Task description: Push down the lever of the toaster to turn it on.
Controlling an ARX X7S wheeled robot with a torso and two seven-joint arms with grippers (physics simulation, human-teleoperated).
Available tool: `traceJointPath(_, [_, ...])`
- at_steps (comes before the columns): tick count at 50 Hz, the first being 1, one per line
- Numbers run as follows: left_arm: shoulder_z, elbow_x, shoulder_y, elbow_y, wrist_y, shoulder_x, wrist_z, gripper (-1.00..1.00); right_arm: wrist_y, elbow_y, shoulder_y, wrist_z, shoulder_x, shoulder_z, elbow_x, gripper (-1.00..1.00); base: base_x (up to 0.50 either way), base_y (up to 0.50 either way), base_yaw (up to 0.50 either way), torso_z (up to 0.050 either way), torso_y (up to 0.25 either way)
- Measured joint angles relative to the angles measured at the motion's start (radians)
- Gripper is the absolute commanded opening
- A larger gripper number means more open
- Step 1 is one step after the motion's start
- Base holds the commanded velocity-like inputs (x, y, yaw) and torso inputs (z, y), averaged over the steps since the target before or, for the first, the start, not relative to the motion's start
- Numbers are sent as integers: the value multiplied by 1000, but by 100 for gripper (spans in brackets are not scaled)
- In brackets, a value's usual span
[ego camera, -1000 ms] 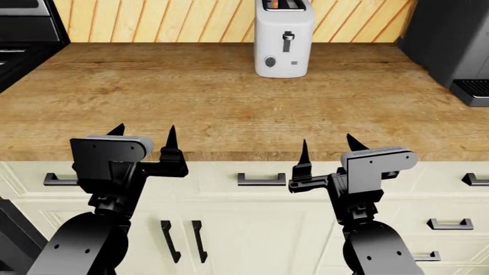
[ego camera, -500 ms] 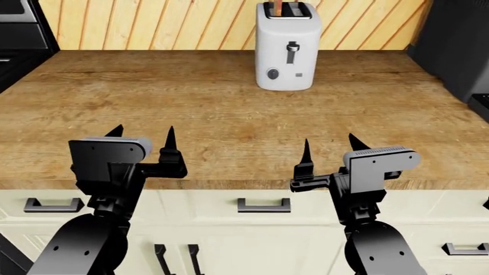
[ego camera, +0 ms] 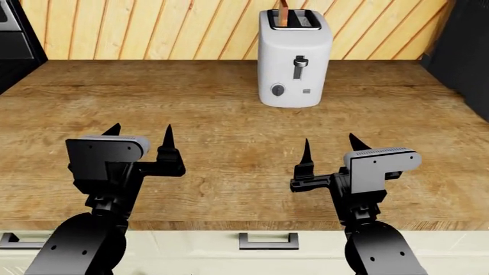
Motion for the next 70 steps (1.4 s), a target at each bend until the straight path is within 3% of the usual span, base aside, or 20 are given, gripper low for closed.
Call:
traceJointPath(34, [4,-17,-2,5,2,-9,-18,100,7,-6,6,13,13,-9,19,100,273,15,0,0,0])
traceJointPath(59, [7,-28,-3,6,6,-19,-27,100,41,-85,18,42,38,4,27,100,6,0,0,0,0])
traceJointPath(60, [7,-29,-3,5,6,-19,-28,100,48,-97,19,45,41,7,28,-100,0,0,0,0,0])
traceJointPath(70, [11,-33,-9,3,5,-21,-31,100,106,-171,61,63,60,16,29,-100,0,0,0,0,0])
